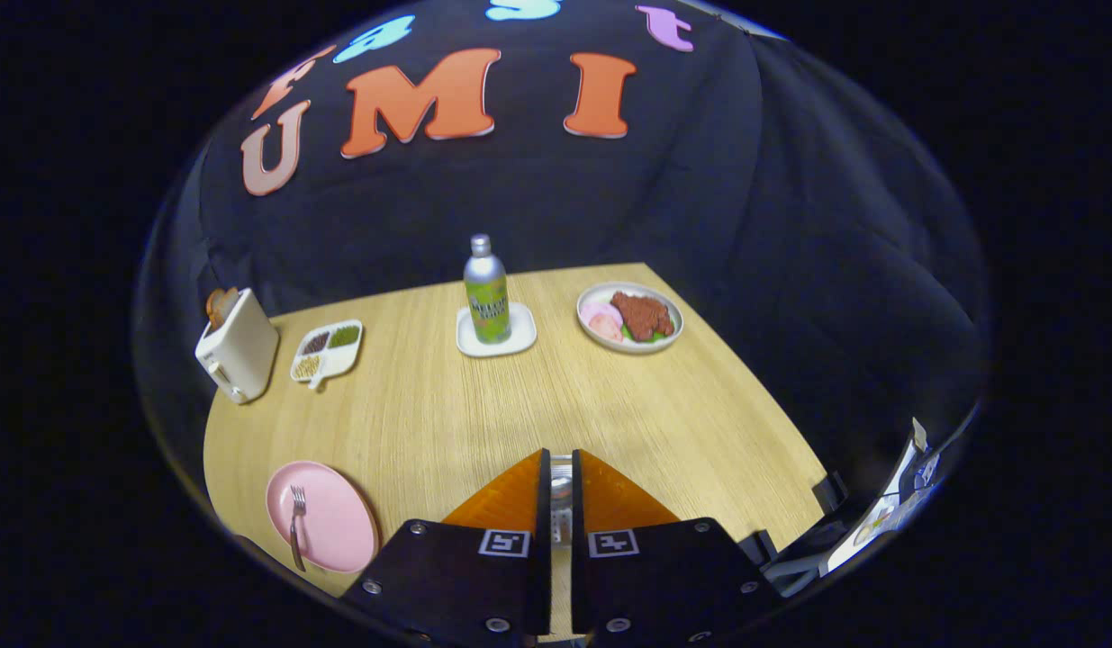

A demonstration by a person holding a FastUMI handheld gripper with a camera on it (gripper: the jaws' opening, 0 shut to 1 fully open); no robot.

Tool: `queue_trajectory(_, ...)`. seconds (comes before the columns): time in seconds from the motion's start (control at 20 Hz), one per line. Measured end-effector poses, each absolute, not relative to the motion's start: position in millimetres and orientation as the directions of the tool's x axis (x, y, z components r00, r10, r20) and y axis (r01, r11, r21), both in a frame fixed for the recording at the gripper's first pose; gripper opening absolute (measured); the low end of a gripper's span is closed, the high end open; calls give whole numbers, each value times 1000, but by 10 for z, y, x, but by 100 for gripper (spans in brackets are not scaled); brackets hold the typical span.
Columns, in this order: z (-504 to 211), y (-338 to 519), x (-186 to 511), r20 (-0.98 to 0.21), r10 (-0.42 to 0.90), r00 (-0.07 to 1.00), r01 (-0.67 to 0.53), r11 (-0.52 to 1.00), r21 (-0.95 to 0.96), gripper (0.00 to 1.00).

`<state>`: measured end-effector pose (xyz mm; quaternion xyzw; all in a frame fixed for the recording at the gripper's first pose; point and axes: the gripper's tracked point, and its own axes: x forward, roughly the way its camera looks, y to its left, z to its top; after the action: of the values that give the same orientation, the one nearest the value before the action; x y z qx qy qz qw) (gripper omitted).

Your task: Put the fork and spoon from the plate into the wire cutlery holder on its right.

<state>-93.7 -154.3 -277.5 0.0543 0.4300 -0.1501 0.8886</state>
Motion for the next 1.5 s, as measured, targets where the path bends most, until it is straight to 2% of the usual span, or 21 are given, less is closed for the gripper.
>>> queue_trajectory(0.2, -2133, -1508, -524, -608, -243, 756, 298, 955, -11, 11)
queue_trajectory(0.45, -1553, -1334, -302, -453, -232, 861, 247, 969, -27, 15)
queue_trajectory(0.6, -1337, -1155, -212, -384, -214, 898, 222, 975, -25, 24)
queue_trajectory(0.65, -1333, -1112, -205, -372, -209, 904, 213, 977, -30, 31)
queue_trajectory(0.7, -1346, -1038, -203, -369, -202, 907, 205, 978, -32, 35)
queue_trajectory(0.85, -1373, -725, -210, -366, -151, 918, 158, 987, -11, 57)
queue_trajectory(0.95, -1396, -512, -218, -356, -124, 926, 129, 992, -9, 68)
queue_trajectory(1.05, -1400, -228, -228, -351, -88, 932, 96, 995, 6, 74)
queue_trajectory(1.3, -1636, 532, -321, -381, 13, 925, 8, 998, 55, 78)
queue_trajectory(1.5, -2047, 1101, -530, -464, 77, 883, -38, 995, 92, 79)
